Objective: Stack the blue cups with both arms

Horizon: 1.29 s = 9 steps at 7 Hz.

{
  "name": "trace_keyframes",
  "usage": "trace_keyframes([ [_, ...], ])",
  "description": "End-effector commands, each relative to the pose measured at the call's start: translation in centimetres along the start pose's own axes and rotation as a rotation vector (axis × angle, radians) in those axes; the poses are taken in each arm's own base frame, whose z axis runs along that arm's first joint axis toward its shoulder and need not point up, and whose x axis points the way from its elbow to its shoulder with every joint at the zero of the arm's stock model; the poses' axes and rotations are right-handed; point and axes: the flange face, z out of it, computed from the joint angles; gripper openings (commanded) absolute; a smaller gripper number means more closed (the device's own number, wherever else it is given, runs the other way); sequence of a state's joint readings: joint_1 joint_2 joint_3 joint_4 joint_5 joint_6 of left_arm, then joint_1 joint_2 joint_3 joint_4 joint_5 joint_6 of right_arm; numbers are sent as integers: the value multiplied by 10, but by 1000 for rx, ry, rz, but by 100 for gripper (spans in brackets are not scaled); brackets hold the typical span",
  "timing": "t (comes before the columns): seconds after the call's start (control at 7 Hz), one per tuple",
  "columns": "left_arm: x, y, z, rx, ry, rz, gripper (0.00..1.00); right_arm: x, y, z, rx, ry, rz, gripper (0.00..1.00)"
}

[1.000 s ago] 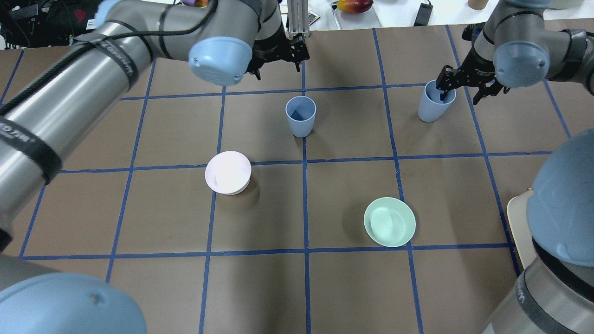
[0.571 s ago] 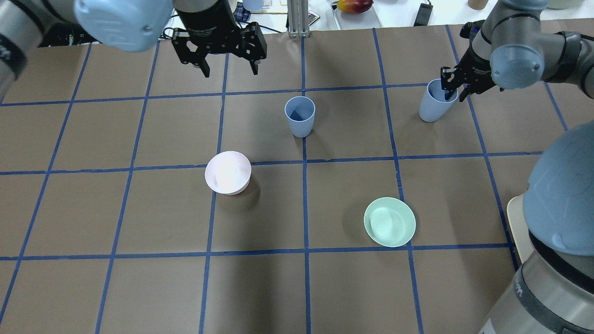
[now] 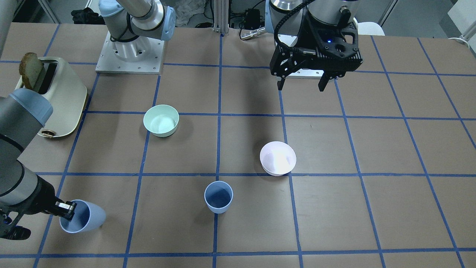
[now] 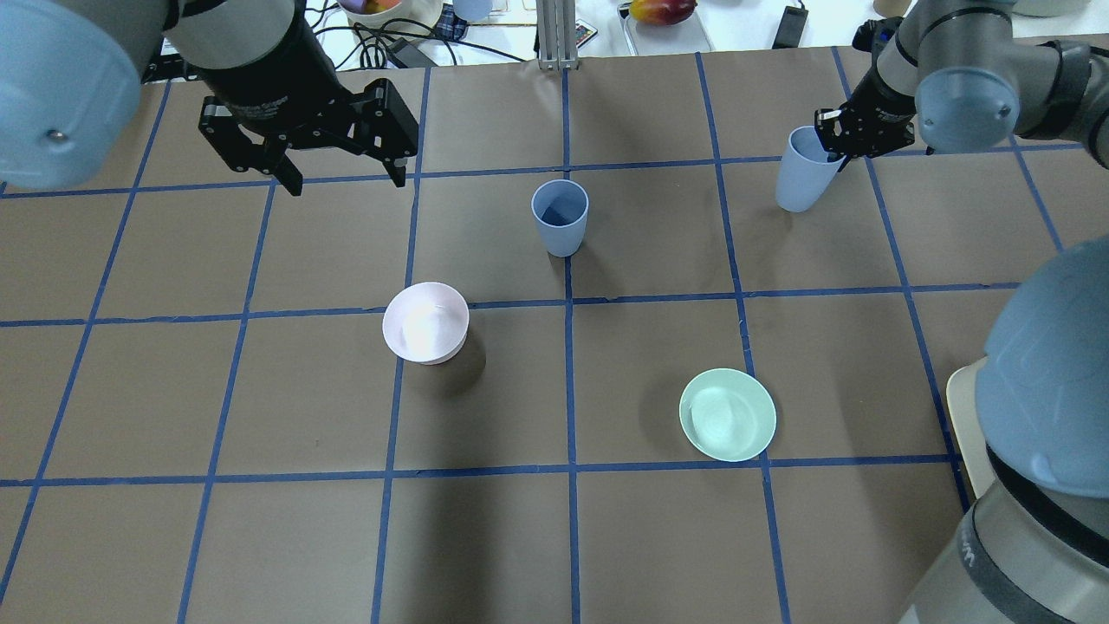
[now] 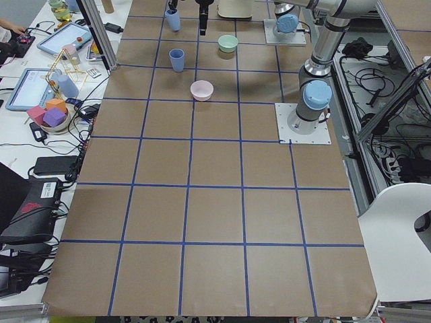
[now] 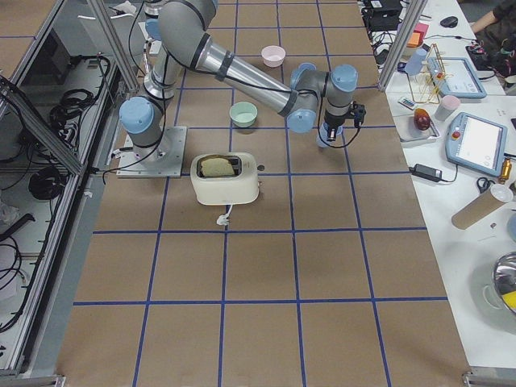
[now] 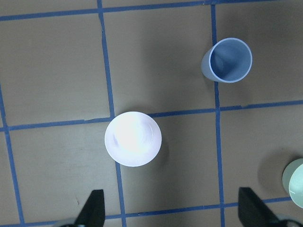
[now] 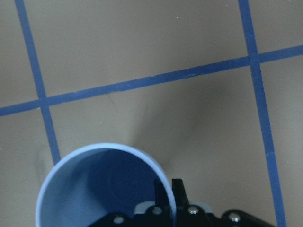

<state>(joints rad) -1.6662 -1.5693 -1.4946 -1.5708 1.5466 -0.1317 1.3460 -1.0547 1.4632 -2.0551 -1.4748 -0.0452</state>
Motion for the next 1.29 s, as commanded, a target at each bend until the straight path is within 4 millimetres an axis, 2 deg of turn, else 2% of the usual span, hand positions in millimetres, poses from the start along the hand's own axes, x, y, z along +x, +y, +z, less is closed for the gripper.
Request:
trace_keyframes([
  [0.0,-20,1,1,9,-2,9,100,-77,16,-66,-20,-8,-2,0],
  [0.14,-20,1,0,14,-2,9,100,-127,32,-75,-22,-11,27,0],
  [0.29,-19,1,-1,17,-1,9,100,-170,49,-77,-21,-7,56,0],
  [0.43,-19,1,-1,16,-1,9,100,-217,76,-93,5,-17,64,0],
  [0.57,-19,0,-1,17,-3,11,100,-254,102,-108,27,-24,37,0],
  [0.71,-19,0,-1,17,-1,9,100,-292,128,-112,70,18,28,0],
  [0.86,-19,-3,2,13,-2,11,100,-318,136,-103,162,31,8,0],
  [1.0,-19,-5,5,8,-2,15,100,-323,137,-88,154,27,9,0],
  [1.14,-19,-6,4,17,-3,18,100,-327,133,-79,177,3,91,0],
])
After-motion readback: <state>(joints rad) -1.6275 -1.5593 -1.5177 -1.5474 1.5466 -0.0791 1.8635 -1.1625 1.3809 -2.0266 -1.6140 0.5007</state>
